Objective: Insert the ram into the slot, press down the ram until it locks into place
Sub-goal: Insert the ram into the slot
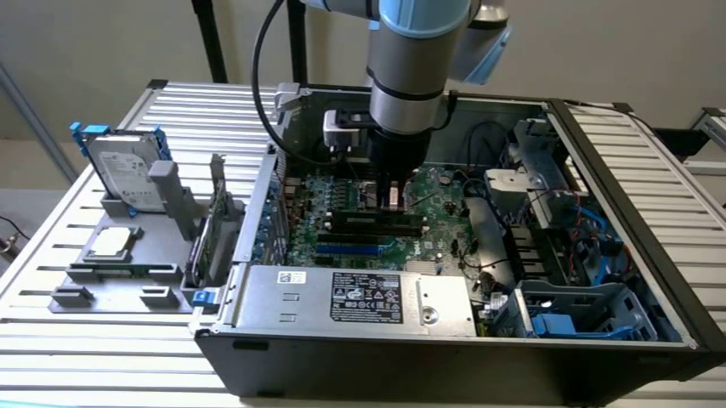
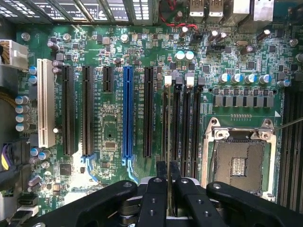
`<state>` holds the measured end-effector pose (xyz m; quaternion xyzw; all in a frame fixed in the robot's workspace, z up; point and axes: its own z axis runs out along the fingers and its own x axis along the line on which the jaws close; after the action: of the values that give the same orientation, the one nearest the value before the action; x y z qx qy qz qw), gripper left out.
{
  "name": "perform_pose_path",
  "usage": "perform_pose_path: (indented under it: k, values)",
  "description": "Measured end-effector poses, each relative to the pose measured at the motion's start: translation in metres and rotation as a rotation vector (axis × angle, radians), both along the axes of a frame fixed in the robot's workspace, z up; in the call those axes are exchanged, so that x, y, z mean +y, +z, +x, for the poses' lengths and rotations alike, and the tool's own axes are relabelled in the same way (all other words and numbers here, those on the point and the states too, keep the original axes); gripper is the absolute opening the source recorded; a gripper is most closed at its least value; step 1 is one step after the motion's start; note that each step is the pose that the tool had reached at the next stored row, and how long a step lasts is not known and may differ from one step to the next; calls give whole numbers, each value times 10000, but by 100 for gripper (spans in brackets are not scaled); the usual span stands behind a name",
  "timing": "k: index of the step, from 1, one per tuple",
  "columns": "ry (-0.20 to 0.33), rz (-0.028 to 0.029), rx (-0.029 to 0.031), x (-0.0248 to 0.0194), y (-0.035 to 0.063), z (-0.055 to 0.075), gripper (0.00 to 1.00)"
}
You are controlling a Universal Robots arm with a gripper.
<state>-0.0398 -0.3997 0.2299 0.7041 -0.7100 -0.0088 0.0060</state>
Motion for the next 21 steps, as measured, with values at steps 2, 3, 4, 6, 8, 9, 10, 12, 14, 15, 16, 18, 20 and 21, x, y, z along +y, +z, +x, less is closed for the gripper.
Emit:
perform_pose_path:
  k: [2, 3, 4, 6, 8, 9, 10, 12, 14, 15, 16, 18, 20, 21]
  values:
    - [-8, 1, 0, 0, -5, -1, 13]
    - [-13, 2, -1, 0, -8, -1, 13]
    - [-18, 1, 0, 0, -11, -1, 13]
    - [-31, -1, 0, 0, -14, -1, 13]
    - [-39, 0, 0, 0, -16, -1, 13]
    - [-51, 1, 0, 0, -21, -1, 13]
    - [-63, -4, -1, 0, -30, -1, 13]
    - [-67, -8, -1, 0, -33, -1, 13]
    - [-70, -12, 0, 0, -37, -1, 13]
    - [-72, -14, 0, 0, -39, -1, 13]
    - [-74, -16, -1, 0, -42, -1, 13]
    - [-76, -20, 0, 0, -46, -1, 13]
    - [-80, -21, 0, 0, -51, -1, 13]
    - [-83, -22, 0, 0, -53, -1, 13]
